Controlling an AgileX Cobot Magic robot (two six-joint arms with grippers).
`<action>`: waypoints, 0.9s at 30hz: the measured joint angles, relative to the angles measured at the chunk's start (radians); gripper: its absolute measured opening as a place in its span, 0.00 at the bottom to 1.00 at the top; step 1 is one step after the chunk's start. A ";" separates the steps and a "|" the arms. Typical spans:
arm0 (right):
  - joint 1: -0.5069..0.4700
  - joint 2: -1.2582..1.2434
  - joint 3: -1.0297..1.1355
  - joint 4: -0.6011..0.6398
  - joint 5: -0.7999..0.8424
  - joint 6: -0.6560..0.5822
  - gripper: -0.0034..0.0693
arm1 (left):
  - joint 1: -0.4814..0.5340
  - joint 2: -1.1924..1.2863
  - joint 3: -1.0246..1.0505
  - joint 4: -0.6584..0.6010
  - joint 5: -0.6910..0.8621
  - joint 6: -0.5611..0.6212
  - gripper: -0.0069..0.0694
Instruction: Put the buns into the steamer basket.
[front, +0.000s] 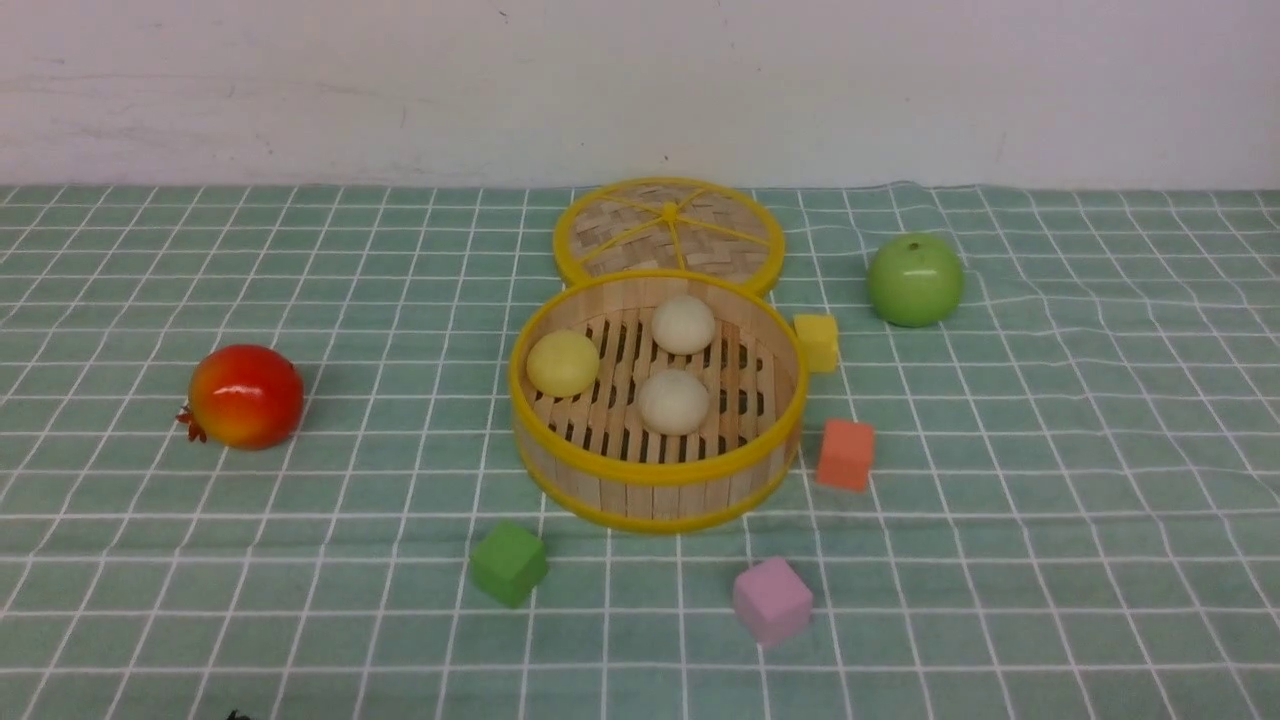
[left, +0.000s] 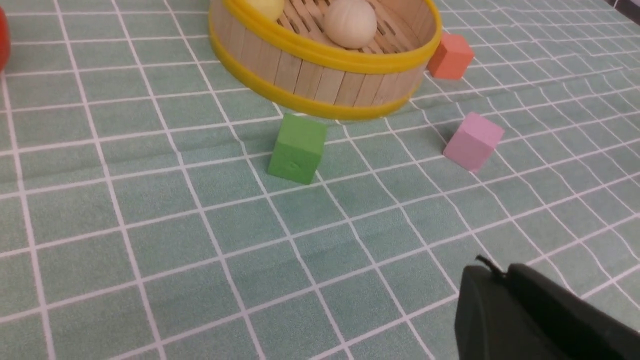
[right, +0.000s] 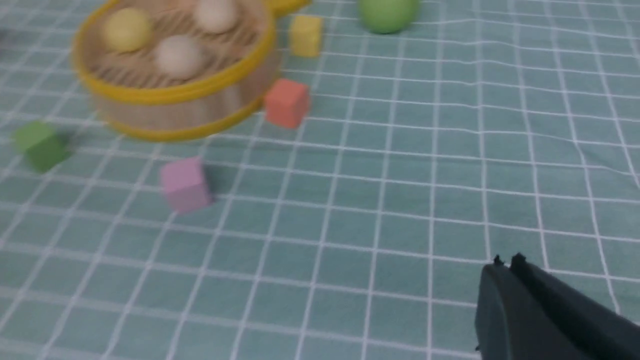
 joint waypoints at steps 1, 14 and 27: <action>-0.030 -0.001 0.055 0.024 -0.047 -0.022 0.02 | 0.000 0.000 0.000 0.000 0.000 0.000 0.14; -0.086 -0.235 0.523 0.113 -0.415 -0.164 0.02 | 0.000 0.001 0.001 0.000 0.000 0.000 0.17; -0.091 -0.237 0.523 0.092 -0.411 -0.070 0.03 | 0.000 0.003 0.001 0.000 0.000 0.000 0.18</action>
